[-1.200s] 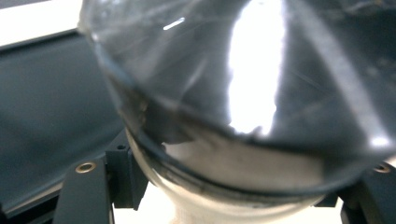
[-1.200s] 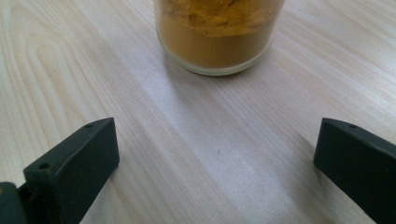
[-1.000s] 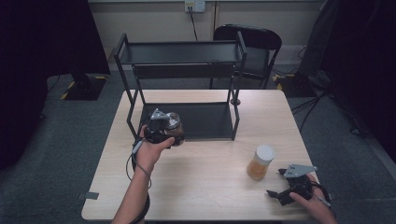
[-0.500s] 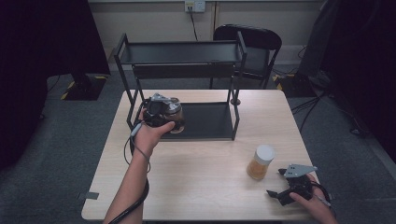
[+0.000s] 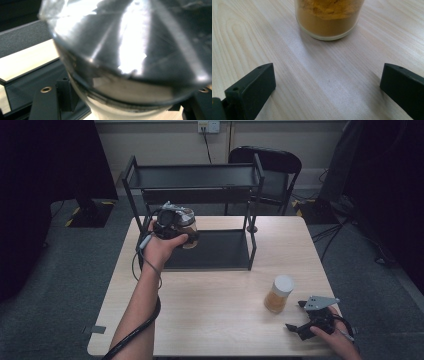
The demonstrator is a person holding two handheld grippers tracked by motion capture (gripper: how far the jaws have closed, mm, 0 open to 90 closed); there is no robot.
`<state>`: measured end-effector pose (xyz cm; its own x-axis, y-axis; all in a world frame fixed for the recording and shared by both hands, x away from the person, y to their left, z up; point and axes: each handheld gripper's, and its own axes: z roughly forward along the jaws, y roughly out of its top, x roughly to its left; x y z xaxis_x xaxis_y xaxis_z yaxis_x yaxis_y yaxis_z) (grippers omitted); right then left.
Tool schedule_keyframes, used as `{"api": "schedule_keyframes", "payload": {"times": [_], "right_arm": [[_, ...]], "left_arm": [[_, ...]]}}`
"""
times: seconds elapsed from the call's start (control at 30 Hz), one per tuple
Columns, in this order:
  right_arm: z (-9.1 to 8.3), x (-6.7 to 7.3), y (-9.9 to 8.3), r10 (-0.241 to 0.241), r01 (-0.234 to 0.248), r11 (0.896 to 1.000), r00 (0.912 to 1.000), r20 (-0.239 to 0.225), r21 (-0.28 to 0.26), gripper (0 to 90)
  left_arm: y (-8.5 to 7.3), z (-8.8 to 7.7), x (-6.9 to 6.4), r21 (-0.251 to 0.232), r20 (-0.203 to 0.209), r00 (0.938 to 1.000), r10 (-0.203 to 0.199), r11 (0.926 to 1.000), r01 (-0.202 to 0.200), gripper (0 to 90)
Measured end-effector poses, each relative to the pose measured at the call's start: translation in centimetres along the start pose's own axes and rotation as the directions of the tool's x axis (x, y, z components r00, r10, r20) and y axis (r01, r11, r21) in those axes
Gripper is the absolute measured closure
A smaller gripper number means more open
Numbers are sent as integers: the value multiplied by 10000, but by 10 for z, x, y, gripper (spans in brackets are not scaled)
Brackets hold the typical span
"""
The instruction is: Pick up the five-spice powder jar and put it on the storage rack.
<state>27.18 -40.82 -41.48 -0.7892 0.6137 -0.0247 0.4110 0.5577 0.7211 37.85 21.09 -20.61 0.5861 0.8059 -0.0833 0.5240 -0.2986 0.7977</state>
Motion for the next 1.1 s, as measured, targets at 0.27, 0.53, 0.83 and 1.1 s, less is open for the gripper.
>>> {"api": "schedule_keyframes", "payload": {"times": [0.27,0.53,0.83,1.1], "right_arm": [[0,0,0,2,-2,10000,10000,-3,15,0],[0,0,0,3,-3,10000,10000,-3,17,0],[0,0,0,-22,22,10000,10000,-5,19,0],[0,0,0,-4,4,10000,10000,-9,29,0]], "left_arm": [[18,-8,-1,-50,-120,9999,65,10000,-65,310],[33,-17,-3,-86,-227,9996,147,9999,-149,310],[56,-30,-6,-222,-312,9993,225,9995,-232,310],[70,-35,-6,-205,-261,9995,176,9996,-181,310]]}}
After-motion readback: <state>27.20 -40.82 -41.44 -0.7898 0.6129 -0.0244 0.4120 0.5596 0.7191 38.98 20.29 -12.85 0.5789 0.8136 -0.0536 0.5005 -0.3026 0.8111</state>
